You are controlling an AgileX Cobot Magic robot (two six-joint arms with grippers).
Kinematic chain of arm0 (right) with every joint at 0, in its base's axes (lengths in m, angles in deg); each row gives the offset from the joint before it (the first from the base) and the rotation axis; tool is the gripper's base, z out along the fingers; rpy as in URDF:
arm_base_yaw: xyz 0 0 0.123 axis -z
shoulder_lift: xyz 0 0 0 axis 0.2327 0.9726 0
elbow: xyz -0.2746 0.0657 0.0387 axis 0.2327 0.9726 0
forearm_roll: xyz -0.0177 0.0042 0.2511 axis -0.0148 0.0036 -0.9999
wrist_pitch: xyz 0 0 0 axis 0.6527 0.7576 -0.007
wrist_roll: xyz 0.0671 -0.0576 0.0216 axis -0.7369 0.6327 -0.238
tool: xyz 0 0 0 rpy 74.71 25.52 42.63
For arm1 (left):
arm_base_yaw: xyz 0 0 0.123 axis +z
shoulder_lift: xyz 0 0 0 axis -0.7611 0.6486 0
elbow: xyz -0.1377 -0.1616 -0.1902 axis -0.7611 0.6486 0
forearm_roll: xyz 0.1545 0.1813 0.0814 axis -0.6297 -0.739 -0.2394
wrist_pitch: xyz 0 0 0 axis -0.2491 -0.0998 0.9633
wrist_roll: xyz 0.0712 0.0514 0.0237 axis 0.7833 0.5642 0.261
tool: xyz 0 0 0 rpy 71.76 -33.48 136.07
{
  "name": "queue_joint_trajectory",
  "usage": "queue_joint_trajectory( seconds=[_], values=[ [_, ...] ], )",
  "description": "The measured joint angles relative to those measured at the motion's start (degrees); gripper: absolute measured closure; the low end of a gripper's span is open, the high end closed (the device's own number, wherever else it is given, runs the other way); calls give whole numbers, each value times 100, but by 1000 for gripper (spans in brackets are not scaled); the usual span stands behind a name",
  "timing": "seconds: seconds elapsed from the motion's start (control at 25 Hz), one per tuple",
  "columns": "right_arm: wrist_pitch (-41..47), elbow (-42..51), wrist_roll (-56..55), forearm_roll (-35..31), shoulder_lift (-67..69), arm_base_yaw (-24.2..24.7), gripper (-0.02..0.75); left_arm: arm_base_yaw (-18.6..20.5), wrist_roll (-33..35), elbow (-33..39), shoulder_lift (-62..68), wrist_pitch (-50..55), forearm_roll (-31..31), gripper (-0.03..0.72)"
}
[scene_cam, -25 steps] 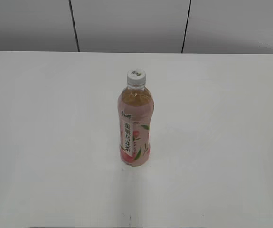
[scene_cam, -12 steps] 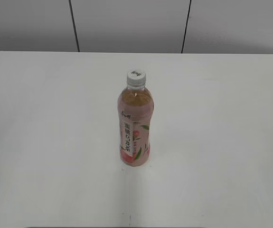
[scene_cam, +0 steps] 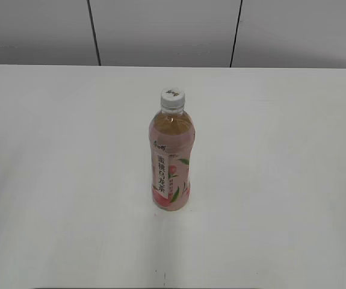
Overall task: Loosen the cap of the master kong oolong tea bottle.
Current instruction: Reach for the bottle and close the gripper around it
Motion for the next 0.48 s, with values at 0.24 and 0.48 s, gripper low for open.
queue_joint_trajectory(
  seconds=[0.24,0.48],
  values=[
    [0,0,0,0,0,0,383,0,62,436,19,-410,319,447],
    [0,0,-4,0,0,0,383,0,80,436,24,-512,345,447]
  ],
)
